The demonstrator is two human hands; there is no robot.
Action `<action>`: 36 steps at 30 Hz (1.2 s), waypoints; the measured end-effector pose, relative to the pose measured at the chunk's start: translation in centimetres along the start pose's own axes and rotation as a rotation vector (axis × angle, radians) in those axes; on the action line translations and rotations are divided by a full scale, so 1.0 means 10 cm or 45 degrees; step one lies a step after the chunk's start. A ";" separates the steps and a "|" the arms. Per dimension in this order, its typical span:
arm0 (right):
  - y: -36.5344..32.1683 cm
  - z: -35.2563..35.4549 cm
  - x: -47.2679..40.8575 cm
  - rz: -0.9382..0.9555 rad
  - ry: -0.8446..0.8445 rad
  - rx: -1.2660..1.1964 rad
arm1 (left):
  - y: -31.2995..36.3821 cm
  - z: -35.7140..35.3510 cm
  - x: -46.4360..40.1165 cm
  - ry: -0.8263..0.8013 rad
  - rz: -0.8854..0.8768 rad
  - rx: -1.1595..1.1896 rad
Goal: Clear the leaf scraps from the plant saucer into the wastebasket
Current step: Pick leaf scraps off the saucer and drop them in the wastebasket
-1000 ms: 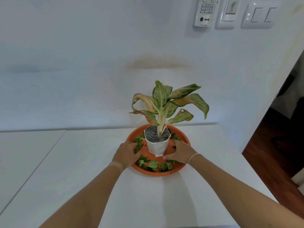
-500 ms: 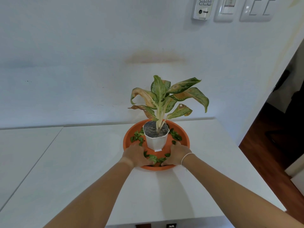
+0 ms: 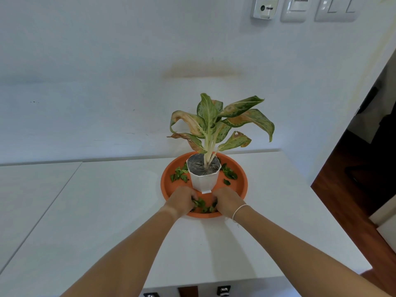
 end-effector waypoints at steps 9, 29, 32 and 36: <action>0.21 0.07 -0.09 -0.224 -0.055 -0.310 | -0.05 0.03 -0.07 0.019 0.027 0.142; 0.39 -0.06 0.01 -0.834 -0.381 -2.214 | -0.26 0.16 0.03 0.061 0.578 1.272; 0.39 -0.09 0.03 -0.917 -0.359 -2.311 | -0.31 0.15 0.05 0.124 0.639 1.457; 0.35 -0.14 0.04 -0.908 -0.366 -2.393 | -0.31 0.15 0.08 0.177 0.624 1.530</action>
Point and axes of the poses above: each hand's wrist, its own x-axis away from the middle knuckle, its own z-axis out of the back of the hand, y = z × x, the point moved 7 cm from there along -x, towards the middle knuckle, and after that the axes turned 3 degrees about x, right-handed, at the moved point
